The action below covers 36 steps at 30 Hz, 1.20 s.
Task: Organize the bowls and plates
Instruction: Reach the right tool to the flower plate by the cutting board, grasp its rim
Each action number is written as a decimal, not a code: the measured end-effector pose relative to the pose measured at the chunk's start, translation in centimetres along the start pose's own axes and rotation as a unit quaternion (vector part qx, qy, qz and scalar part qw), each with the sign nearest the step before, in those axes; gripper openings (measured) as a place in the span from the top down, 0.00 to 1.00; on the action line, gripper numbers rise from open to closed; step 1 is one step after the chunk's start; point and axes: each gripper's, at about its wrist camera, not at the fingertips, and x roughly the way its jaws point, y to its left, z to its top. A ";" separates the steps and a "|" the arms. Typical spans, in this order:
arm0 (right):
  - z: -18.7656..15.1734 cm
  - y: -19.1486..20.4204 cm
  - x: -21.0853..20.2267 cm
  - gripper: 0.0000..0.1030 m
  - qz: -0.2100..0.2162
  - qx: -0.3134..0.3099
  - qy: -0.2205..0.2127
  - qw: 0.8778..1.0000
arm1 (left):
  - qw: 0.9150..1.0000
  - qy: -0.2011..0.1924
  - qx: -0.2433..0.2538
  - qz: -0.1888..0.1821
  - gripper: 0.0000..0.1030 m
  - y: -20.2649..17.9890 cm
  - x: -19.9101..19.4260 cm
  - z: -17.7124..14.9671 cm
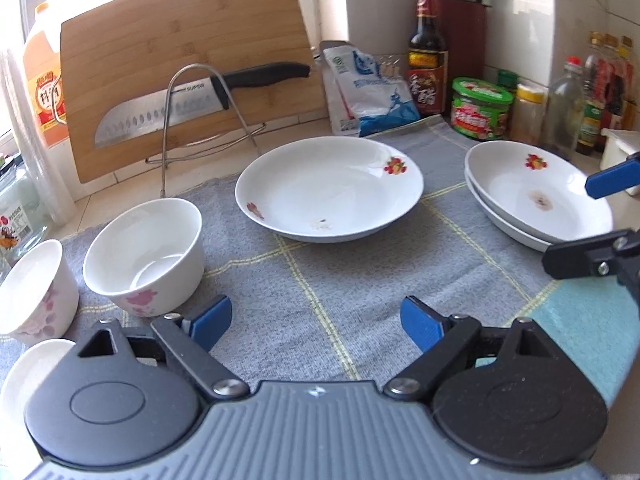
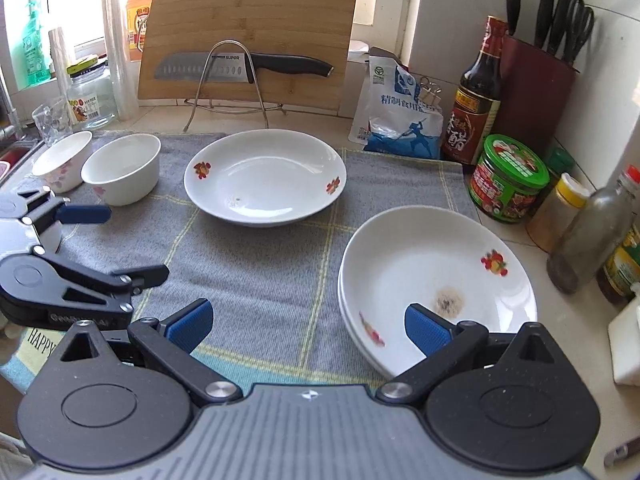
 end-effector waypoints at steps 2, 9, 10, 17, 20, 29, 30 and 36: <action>0.8 -0.9 0.6 0.00 0.019 -0.002 -0.003 1.000 | 1.000 0.004 -0.012 0.014 0.11 -0.4 1.2 0.3; 3.8 -3.5 3.4 0.00 0.075 -0.025 -0.003 0.997 | 0.997 0.028 -0.051 0.042 0.11 -1.6 5.2 1.5; 4.2 -3.8 3.8 0.00 0.084 -0.029 -0.003 0.996 | 0.997 0.031 -0.051 0.046 0.11 -1.7 5.6 1.8; 7.2 -5.7 6.4 0.00 0.145 -0.040 0.008 0.989 | 0.996 0.035 -0.064 0.054 0.07 -2.2 7.6 2.7; 8.3 -5.9 7.5 0.00 0.165 -0.043 0.021 0.985 | 0.996 0.038 -0.071 0.045 0.03 -2.1 7.9 3.1; 10.9 -5.3 11.2 0.00 0.185 -0.074 0.055 0.978 | 0.997 0.036 -0.073 0.015 0.00 -1.5 8.5 3.5; 11.2 -5.2 11.6 0.00 0.188 -0.076 0.057 0.978 | 0.997 0.035 -0.071 0.013 0.00 -1.5 8.7 3.6; 13.2 -5.1 14.9 0.00 0.203 -0.090 0.082 0.972 | 0.997 0.029 -0.068 0.011 0.00 -1.5 8.7 3.5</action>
